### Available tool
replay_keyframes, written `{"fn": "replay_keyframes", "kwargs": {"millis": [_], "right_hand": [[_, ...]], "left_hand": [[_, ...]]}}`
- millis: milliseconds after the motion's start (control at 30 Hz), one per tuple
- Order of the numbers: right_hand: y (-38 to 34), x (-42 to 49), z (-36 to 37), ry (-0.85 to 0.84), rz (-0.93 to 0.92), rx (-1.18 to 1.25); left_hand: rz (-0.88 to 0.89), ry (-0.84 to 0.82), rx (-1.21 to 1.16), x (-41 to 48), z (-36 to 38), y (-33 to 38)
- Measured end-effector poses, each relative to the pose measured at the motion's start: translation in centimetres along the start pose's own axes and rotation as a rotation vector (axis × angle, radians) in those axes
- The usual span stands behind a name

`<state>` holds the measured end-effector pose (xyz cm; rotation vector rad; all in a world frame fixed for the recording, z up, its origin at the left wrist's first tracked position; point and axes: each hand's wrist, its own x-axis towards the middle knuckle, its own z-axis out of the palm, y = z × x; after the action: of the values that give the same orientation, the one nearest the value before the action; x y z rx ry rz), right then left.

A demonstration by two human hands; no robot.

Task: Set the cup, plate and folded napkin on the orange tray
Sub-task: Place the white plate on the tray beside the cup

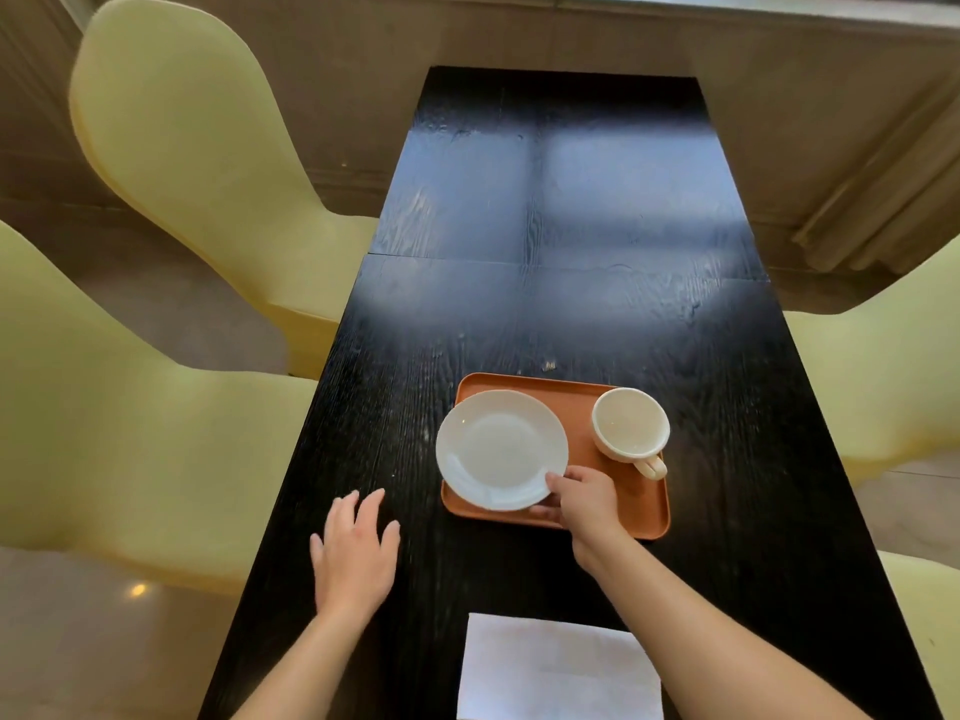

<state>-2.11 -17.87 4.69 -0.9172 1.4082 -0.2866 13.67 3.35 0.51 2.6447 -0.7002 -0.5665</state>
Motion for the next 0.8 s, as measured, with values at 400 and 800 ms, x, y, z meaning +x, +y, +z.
{"fn": "replay_keyframes", "kwargs": {"millis": [400, 800], "right_hand": [[-0.2, 4.6, 1.2, 0.139, -0.005, 0.035], [0.4, 4.9, 1.7, 0.131, -0.001, 0.057]], "left_hand": [[0.067, 0.050, 0.337, 4.2, 4.7, -1.5], [0.062, 0.075, 0.374, 4.2, 5.0, -1.7]]}}
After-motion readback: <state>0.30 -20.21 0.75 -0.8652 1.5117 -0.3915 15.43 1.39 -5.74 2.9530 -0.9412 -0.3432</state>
